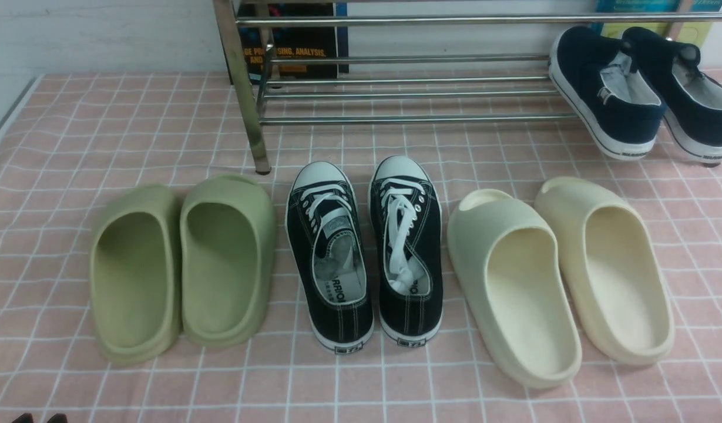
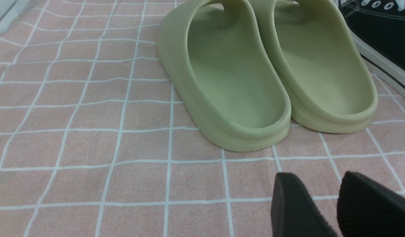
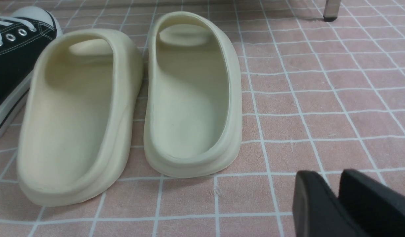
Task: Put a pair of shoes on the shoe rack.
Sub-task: Use the left arm to grab the shoe closest to it, then use the left arm to put a shoe into the shoe rack
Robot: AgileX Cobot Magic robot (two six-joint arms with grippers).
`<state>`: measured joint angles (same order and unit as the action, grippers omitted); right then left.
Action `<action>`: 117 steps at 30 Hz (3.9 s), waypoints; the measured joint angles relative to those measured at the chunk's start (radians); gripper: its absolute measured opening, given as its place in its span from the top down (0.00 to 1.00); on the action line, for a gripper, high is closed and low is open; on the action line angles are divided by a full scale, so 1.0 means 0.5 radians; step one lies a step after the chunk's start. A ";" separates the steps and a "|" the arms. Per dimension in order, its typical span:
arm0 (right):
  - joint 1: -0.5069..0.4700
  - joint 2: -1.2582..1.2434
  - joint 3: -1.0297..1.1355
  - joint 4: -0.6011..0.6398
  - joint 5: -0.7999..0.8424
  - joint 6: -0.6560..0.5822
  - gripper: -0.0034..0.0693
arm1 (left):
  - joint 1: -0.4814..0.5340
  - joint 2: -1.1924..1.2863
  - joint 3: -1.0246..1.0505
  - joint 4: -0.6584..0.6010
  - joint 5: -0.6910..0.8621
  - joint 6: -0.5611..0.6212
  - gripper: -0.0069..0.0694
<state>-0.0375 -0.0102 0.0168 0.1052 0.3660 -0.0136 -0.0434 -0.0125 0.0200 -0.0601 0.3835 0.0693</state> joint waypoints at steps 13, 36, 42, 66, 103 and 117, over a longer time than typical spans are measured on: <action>0.000 0.000 -0.002 0.000 0.006 0.000 0.74 | 0.000 0.000 0.000 0.029 -0.024 0.000 0.60; 0.000 0.000 -0.002 0.000 0.006 0.000 0.70 | 0.000 -0.001 -0.057 0.001 -1.810 -0.472 0.64; 0.000 0.000 -0.002 0.000 0.006 0.000 0.69 | 0.000 0.165 -0.687 0.001 -1.112 -0.349 0.88; 0.000 0.000 -0.002 0.000 0.006 0.000 0.64 | -0.649 2.428 -1.889 -0.188 0.466 -0.181 0.90; 0.000 0.000 -0.002 0.000 0.008 0.000 0.63 | -1.048 3.555 -2.705 0.919 0.573 -1.536 0.88; 0.000 0.000 -0.002 0.000 0.008 0.000 0.63 | -1.048 3.896 -3.431 1.165 0.387 -1.566 0.88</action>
<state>-0.0375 -0.0102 0.0160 0.1052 0.3698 -0.0136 -0.5675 1.9353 -1.6955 0.5223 0.5770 -0.7139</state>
